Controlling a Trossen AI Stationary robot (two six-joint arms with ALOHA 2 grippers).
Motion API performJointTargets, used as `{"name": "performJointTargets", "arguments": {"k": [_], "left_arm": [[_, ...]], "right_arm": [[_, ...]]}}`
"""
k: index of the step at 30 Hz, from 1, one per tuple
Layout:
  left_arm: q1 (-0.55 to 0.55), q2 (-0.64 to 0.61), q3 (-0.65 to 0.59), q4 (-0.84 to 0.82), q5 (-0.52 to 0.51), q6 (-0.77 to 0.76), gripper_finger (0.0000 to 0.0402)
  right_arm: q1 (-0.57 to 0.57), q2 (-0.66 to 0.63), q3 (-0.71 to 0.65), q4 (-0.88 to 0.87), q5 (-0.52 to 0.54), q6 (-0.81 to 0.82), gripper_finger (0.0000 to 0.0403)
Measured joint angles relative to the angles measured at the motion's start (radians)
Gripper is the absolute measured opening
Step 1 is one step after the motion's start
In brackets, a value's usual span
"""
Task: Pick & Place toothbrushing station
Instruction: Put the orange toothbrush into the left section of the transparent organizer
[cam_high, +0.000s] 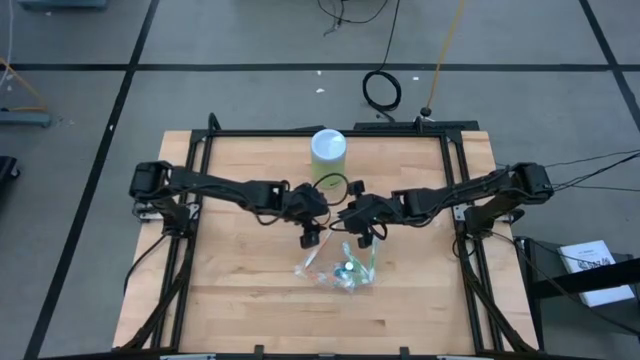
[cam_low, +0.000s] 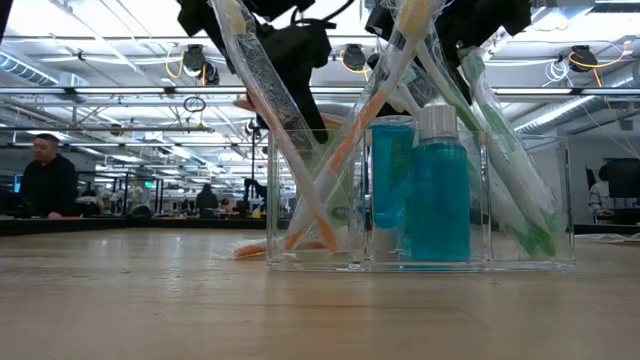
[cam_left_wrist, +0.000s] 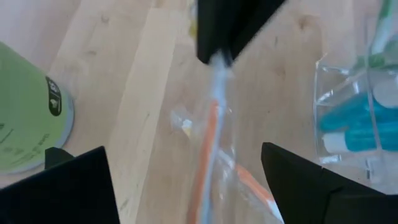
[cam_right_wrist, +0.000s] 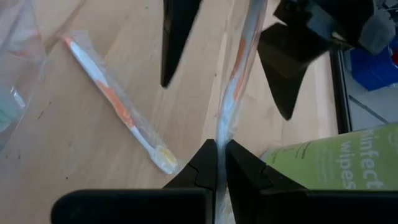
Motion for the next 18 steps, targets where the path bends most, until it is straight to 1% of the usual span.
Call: {"name": "performJointTargets", "arguments": {"k": [4,8,11,16,18], "left_arm": [[0.006,0.007,0.002,0.02,0.0,-0.028,0.0219],[0.007,0.006,0.002,0.042,0.0,-0.046,0.0182],[0.007,0.006,0.002,0.051,0.0,-0.048,0.0132],[0.008,0.006,0.002,0.048,0.006,-0.062,0.002],[0.009,0.006,0.002,0.043,0.019,-0.068,0.001]], "right_arm": [[0.002,0.0,0.0,0.001,-0.002,0.0,0.0008],[0.002,0.0,0.0,0.002,-0.003,-0.002,0.0008],[0.004,0.0,0.0,0.002,-0.005,-0.002,0.0008],[0.013,0.0,0.0,0.002,-0.005,-0.006,0.0008],[0.014,-0.002,0.0,0.002,-0.004,-0.008,0.0008]]}}
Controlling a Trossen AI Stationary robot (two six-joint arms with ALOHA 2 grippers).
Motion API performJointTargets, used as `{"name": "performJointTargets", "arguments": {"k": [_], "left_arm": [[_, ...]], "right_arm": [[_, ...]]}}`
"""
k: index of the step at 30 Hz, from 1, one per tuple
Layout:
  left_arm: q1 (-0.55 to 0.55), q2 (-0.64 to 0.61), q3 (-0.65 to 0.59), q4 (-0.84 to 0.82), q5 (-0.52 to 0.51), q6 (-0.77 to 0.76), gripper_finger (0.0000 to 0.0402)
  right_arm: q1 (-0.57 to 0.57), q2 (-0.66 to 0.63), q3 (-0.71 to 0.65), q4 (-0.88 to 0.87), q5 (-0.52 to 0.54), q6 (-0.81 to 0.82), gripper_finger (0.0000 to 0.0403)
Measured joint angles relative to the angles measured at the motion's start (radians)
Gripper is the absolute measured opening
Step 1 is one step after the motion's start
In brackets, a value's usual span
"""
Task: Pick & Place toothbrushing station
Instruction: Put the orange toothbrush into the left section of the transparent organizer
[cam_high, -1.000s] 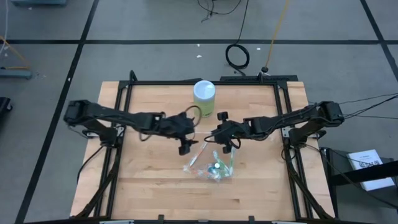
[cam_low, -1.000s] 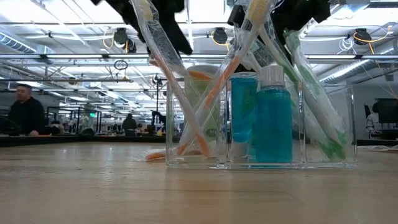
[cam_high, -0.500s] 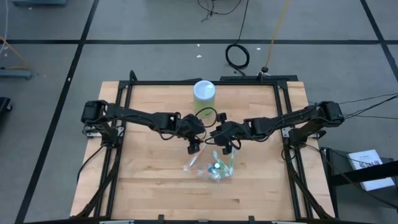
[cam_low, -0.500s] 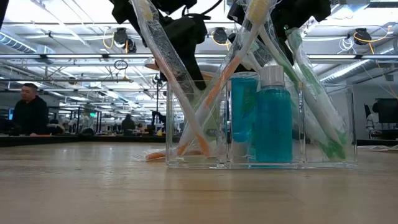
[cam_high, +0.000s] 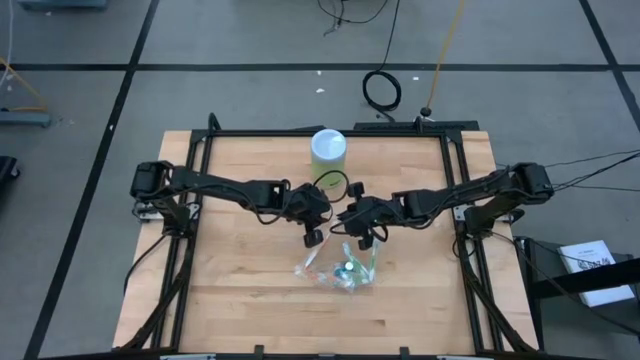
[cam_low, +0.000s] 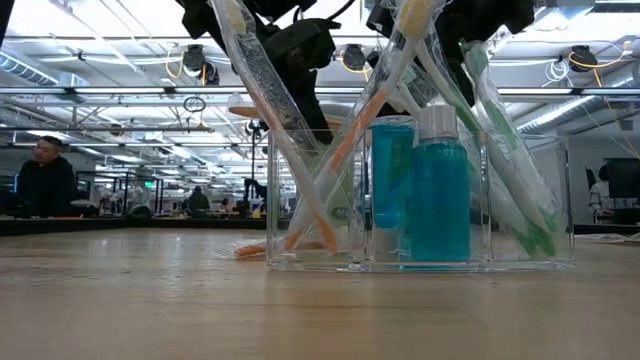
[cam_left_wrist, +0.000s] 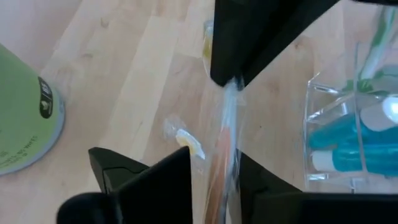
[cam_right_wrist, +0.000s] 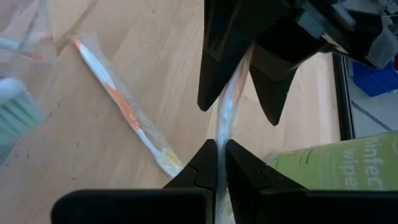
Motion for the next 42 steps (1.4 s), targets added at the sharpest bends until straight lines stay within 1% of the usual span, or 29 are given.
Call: {"name": "performJointTargets", "arguments": {"k": [5,7,9,11,14,16,21,29,32,34,36,38,40,42], "left_arm": [[-0.002,0.0,0.0,-0.022,-0.001,0.001,0.0001],[-0.005,0.0,0.0,-0.005,-0.004,0.009,0.0],[-0.009,0.0,0.0,0.038,-0.003,0.021,0.0],[-0.013,0.0,-0.013,0.122,0.005,0.026,0.0],[-0.011,0.0,-0.035,0.228,0.076,0.038,0.0],[-0.012,-0.001,-0.047,0.266,0.102,0.043,0.0],[-0.016,-0.001,-0.079,0.329,0.093,0.041,0.0],[-0.02,-0.001,-0.096,0.378,0.091,0.049,0.0],[-0.022,-0.001,-0.096,0.36,0.046,0.036,0.0],[-0.021,-0.001,-0.096,0.313,0.006,0.012,0.0],[-0.02,-0.001,-0.096,0.249,-0.007,0.008,0.0001],[-0.021,0.008,-0.096,0.199,-0.024,0.006,0.0005],[-0.03,0.015,-0.098,0.164,-0.069,-0.005,0.001],[-0.044,0.015,-0.098,0.163,-0.113,-0.007,0.0011]], "right_arm": [[0.001,-0.009,0.0,0.023,-0.002,-0.002,0.0008],[0.002,-0.018,0.0,0.038,-0.003,-0.004,0.0012],[0.004,-0.024,0.0,0.076,-0.003,-0.003,0.0019],[0.012,-0.026,0.0,0.112,-0.003,0.001,0.0027],[0.028,-0.038,0.0,0.172,-0.003,-0.01,0.0033],[0.04,-0.043,0.0,0.206,-0.001,-0.03,0.0032],[0.066,-0.077,0.001,0.249,-0.004,-0.074,0.0003],[0.073,-0.089,0.0,0.295,0.001,-0.05,0.0007],[0.073,-0.088,0.0,0.291,0.028,0.002,0.0008],[0.074,-0.093,0.0,0.28,0.065,0.069,0.0016],[0.073,-0.108,0.0,0.231,0.077,0.107,0.0032],[0.066,-0.123,0.0,0.189,0.08,0.149,0.0055],[0.051,-0.142,0.0,0.111,0.079,0.211,0.0083],[0.023,-0.162,0.0,0.023,0.076,0.268,0.0111]]}}
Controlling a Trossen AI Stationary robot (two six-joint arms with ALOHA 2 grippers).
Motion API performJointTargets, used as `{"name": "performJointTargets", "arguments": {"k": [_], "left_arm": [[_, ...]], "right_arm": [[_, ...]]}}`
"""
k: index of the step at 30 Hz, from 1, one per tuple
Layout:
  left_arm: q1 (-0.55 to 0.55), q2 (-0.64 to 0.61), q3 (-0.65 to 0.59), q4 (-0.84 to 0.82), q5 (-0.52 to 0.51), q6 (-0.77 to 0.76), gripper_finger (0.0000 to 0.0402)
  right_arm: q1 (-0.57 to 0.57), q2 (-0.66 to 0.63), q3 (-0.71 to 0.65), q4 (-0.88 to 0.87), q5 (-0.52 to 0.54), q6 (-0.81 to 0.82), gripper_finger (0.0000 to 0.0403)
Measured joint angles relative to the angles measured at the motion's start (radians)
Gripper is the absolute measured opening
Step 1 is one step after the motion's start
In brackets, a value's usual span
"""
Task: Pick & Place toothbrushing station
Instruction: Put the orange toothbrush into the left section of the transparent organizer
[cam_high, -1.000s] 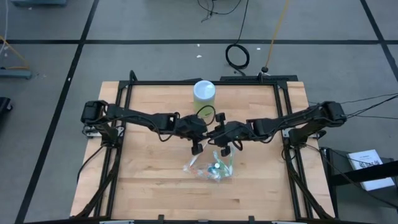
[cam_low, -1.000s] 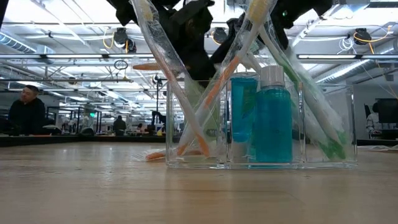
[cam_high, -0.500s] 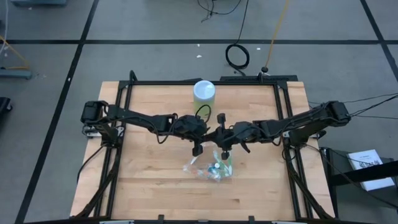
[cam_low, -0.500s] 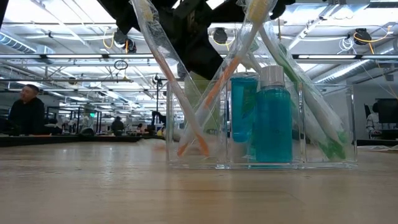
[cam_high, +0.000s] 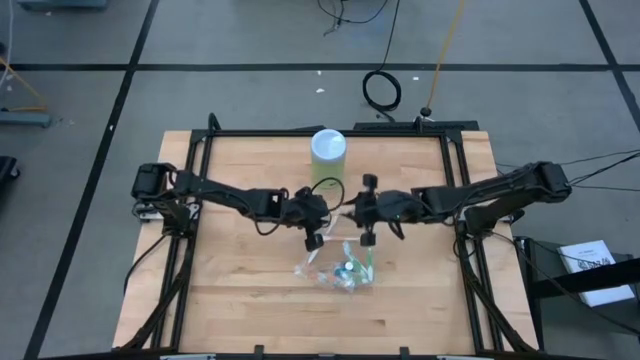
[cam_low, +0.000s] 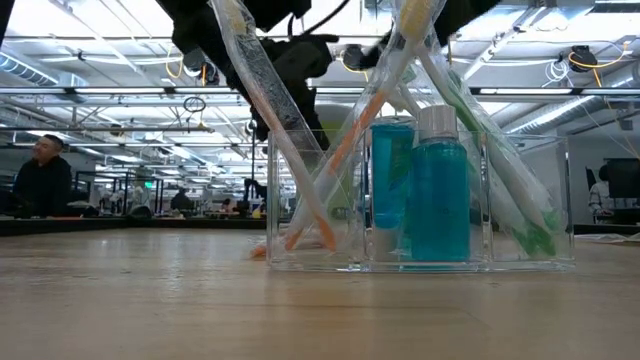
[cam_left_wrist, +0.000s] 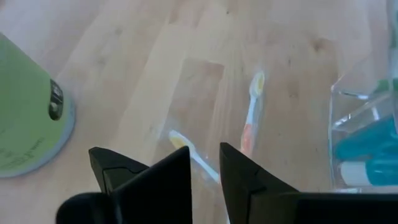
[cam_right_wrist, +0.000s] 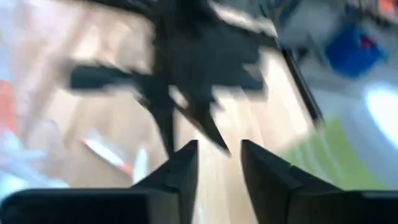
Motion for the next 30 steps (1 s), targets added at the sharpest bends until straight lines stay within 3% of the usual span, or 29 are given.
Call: {"name": "performJointTargets", "arguments": {"k": [5,11,15,19,25,30], "left_arm": [[-0.03,-0.001,0.0,-0.015,-0.02,0.006,0.0002],[-0.045,-0.007,-0.112,0.025,-0.017,-0.023,0.0002],[-0.043,-0.009,-0.228,0.202,0.096,0.01,0.0005],[-0.032,-0.005,-0.279,0.262,0.102,0.053,0.0014],[-0.02,0.004,-0.297,0.25,0.111,0.025,0.0021],[-0.02,0.034,-0.297,0.252,0.11,0.022,0.0021]], "right_arm": [[-0.078,-0.025,-0.027,-0.198,0.003,0.096,0.0168],[-0.15,-0.058,-0.175,-0.22,0.001,0.158,0.0184],[-0.162,-0.09,-0.274,-0.127,-0.001,0.154,0.0185],[-0.161,-0.122,-0.331,-0.071,-0.007,0.147,0.0185],[-0.162,-0.139,-0.404,-0.068,-0.182,0.249,0.0185],[-0.14,-0.091,-0.528,0.163,-0.264,0.309,0.0185]]}}
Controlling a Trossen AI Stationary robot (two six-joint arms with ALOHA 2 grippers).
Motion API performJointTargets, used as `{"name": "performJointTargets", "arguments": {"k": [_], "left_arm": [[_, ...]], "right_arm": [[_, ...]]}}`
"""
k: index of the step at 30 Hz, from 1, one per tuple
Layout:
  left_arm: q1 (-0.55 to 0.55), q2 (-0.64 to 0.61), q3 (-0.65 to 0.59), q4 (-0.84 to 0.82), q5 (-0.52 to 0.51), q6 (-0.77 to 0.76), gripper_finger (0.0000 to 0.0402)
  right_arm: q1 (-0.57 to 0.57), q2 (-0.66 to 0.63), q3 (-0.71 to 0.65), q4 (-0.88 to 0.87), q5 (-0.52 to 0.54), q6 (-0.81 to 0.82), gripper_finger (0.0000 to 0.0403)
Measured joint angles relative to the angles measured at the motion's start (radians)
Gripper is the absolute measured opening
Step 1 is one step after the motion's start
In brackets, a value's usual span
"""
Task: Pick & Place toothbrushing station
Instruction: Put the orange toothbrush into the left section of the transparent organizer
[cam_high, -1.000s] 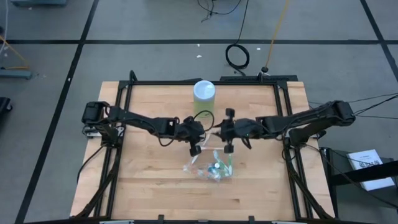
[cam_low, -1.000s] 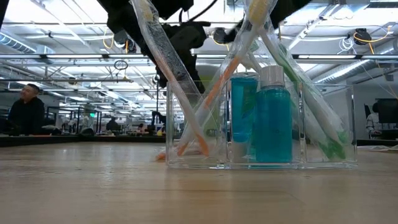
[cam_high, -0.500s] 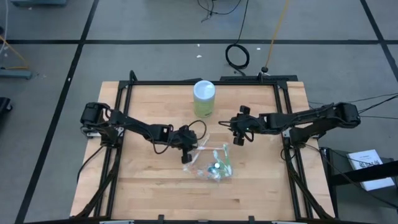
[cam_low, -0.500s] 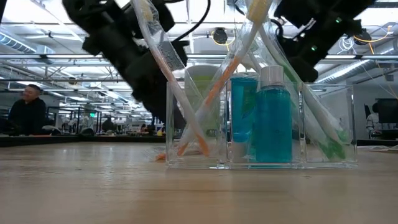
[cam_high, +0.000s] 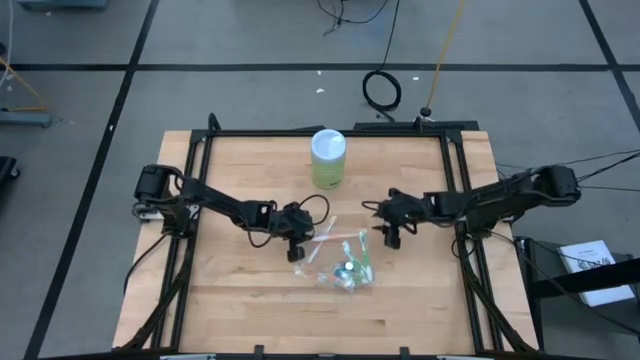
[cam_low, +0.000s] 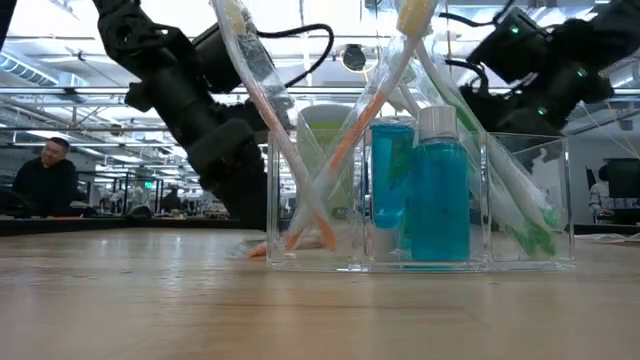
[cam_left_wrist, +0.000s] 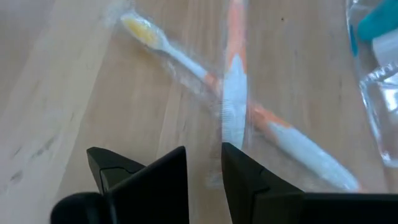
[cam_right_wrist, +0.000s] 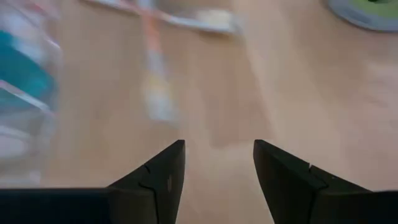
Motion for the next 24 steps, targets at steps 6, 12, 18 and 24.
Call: {"name": "performJointTargets", "arguments": {"k": [6,12,18,24], "left_arm": [[-0.001,0.057,0.002,0.067,0.008,-0.047,0.0021],[-0.001,0.098,0.002,0.191,0.037,-0.07,0.0021],[0.001,0.098,0.0,0.2,0.035,-0.068,0.0021],[0.001,0.098,0.0,0.196,0.033,-0.064,0.0021]], "right_arm": [[0.046,0.119,-0.059,0.242,-0.048,0.016,0.0185],[0.043,0.22,-0.059,0.418,-0.044,-0.008,0.0185],[0.0,0.312,-0.058,0.581,0.027,-0.029,0.0184],[-0.052,0.338,-0.058,0.619,0.031,0.008,0.0176]]}}
